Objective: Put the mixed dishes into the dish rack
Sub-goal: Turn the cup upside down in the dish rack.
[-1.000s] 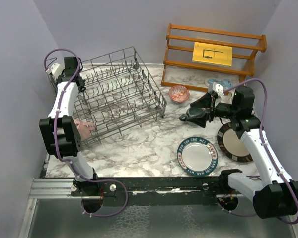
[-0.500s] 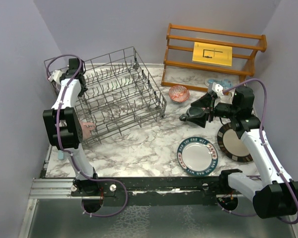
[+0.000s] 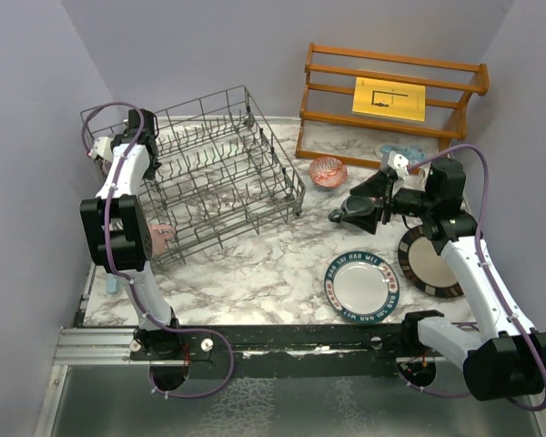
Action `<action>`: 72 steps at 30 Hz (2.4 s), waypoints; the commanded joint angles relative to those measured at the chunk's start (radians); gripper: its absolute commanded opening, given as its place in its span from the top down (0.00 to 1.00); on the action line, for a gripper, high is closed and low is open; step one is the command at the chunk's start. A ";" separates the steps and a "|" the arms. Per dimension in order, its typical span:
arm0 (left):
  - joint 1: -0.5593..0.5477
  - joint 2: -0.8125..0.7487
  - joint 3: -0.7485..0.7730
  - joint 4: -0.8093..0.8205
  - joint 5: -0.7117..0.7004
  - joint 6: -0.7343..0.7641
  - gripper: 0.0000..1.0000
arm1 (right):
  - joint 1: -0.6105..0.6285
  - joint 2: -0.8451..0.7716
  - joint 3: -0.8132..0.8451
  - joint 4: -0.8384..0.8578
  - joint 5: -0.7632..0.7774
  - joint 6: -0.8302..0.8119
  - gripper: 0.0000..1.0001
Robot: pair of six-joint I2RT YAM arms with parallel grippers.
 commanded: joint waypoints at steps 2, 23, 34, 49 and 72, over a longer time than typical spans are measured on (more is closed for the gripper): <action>0.013 0.025 0.030 -0.006 -0.035 -0.080 0.98 | 0.000 0.003 0.024 -0.013 0.027 -0.022 0.25; 0.014 0.013 0.003 0.014 -0.018 -0.083 0.69 | 0.001 0.003 0.026 -0.016 0.031 -0.025 0.25; 0.014 -0.010 0.045 0.020 -0.031 -0.032 0.51 | 0.001 0.000 0.024 -0.014 0.026 -0.027 0.25; 0.013 -0.002 0.117 0.027 -0.035 0.012 0.61 | 0.001 -0.003 0.018 -0.010 0.033 -0.028 0.24; 0.013 0.056 0.164 0.018 -0.026 0.013 0.52 | 0.001 -0.003 0.013 -0.007 0.027 -0.030 0.24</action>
